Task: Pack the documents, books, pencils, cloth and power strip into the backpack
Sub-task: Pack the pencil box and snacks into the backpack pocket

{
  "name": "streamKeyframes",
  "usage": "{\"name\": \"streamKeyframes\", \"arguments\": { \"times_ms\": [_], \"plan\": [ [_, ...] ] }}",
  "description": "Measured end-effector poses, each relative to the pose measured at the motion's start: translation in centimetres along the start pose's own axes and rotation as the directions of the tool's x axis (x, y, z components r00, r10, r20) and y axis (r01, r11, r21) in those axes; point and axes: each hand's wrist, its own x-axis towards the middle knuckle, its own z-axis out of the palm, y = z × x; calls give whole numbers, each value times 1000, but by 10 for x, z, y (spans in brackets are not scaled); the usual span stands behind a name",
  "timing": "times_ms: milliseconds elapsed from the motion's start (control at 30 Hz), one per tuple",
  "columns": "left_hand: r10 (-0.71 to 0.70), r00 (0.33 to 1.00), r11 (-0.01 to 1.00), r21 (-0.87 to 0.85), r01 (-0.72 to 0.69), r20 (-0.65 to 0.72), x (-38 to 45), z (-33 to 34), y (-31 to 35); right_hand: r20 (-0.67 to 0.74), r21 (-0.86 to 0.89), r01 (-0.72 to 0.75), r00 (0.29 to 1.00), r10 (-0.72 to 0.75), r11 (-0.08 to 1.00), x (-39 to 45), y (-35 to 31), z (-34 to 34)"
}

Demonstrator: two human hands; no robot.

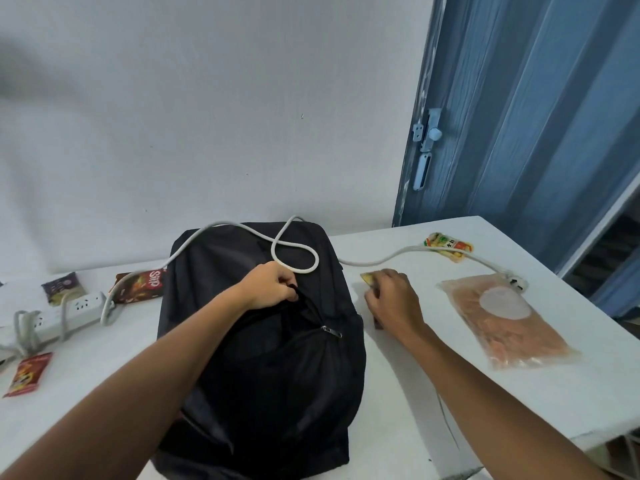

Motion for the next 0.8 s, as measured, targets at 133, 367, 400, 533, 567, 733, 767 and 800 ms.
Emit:
{"name": "streamKeyframes", "arguments": {
  "times_ms": [133,367,400,533,567,733,767,800],
  "plan": [
    [86,994,995,48,-89,63,-11,-8,2,-257,328,311,938,-233,892,-5,-52,-31],
    [110,982,947,285,-150,153,-30,-45,12,-260,420,726,672,-694,545,-53,-117,-44],
    [115,985,951,271,-147,131,-31,-53,14,-216,409,753,628,-747,515,-59,-120,-38],
    [136,990,957,254,-144,50,-43,-76,29,72,379,703,626,-776,602,-67,-131,-13],
    [145,989,954,260,-147,26,-46,-79,34,108,345,686,649,-753,641,-63,-134,-10],
    [162,985,958,248,-142,-61,-62,-90,46,207,213,641,708,-675,738,-34,-176,-4],
    [155,986,960,244,-136,-58,-63,-90,49,259,200,616,717,-647,762,-28,-181,-4],
    [146,987,960,249,-125,-64,-65,-93,49,319,213,570,727,-608,794,-20,-189,3]
  ]
}}
